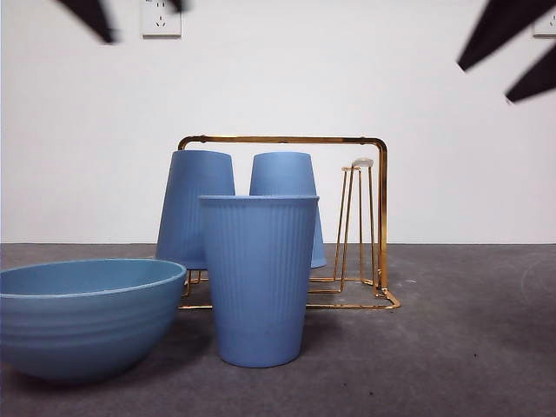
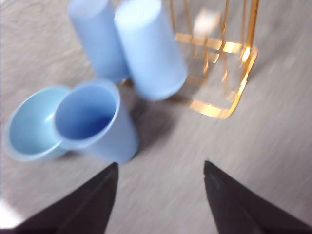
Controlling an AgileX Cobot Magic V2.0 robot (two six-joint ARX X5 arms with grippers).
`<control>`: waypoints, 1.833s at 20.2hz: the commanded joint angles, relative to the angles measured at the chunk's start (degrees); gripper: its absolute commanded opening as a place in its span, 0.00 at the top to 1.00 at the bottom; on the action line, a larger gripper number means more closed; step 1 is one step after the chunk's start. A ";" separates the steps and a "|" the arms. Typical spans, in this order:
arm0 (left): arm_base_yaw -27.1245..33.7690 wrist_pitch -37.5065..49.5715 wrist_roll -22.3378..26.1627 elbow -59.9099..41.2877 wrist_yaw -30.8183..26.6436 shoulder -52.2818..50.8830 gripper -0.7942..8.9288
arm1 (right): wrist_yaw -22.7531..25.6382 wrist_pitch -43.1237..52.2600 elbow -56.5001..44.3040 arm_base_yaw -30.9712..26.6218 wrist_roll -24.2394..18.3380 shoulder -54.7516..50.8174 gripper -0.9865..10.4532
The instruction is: Right arm lift cup from the cupboard, then place it on the right of the bowl
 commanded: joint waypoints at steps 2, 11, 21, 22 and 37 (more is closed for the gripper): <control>6.51 1.33 0.94 -7.43 -0.31 -9.66 0.44 | 2.29 0.83 6.95 -0.66 -7.43 6.51 0.62; 13.57 5.53 0.02 -17.86 -0.13 -21.22 0.44 | 4.22 -0.31 12.76 -1.01 -10.01 11.96 0.62; 13.51 6.32 0.66 -17.84 0.35 -21.27 0.91 | 4.13 2.51 12.76 -1.05 -10.16 11.52 0.90; 13.51 6.29 0.66 -17.84 0.35 -21.27 0.91 | 4.44 2.51 12.76 -1.07 -10.19 11.52 0.90; 41.40 40.00 3.21 -48.57 0.37 -51.65 0.91 | 4.72 2.51 12.76 -1.05 -10.19 11.52 0.90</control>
